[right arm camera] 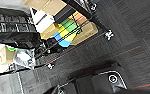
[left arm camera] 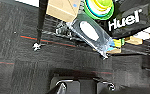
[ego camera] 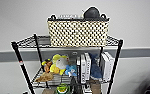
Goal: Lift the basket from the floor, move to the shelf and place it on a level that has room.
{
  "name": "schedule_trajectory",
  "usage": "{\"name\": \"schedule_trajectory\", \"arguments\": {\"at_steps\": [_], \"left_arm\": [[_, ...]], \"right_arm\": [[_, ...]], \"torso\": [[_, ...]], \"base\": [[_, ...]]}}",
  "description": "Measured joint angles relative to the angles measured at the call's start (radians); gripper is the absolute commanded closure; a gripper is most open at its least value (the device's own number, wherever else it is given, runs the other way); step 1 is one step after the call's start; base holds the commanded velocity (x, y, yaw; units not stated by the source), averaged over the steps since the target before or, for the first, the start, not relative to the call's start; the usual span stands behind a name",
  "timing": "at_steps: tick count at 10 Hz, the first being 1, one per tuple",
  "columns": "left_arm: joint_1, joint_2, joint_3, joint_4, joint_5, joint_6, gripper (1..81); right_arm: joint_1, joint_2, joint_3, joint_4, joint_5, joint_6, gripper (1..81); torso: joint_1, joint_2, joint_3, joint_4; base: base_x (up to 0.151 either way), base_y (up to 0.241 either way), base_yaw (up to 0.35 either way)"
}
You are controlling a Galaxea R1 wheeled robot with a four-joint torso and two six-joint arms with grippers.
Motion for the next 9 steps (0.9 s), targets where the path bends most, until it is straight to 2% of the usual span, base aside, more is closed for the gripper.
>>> {"name": "schedule_trajectory", "arguments": {"at_steps": [2,5,9], "left_arm": [[0.096,0.086,-0.001,0.001,-0.058,0.019,1.0],[0.209,0.156,-0.028,0.022,-0.123,0.033,1.0],[0.299,0.264,-0.178,0.04,-0.18,0.059,1.0]], "right_arm": [[-0.082,0.052,-0.018,-0.027,0.053,-0.003,1.0],[-0.175,0.095,-0.042,-0.048,0.121,-0.022,1.0],[-0.259,0.166,-0.138,-0.06,0.179,-0.051,1.0]], "torso": [[0.0,0.0,0.0,0.0],[0.0,0.0,0.0,0.0],[0.0,0.0,0.0,0.0]], "base": [[0.0,0.0,0.0],[0.0,0.0,0.0],[0.0,0.0,0.0]]}}
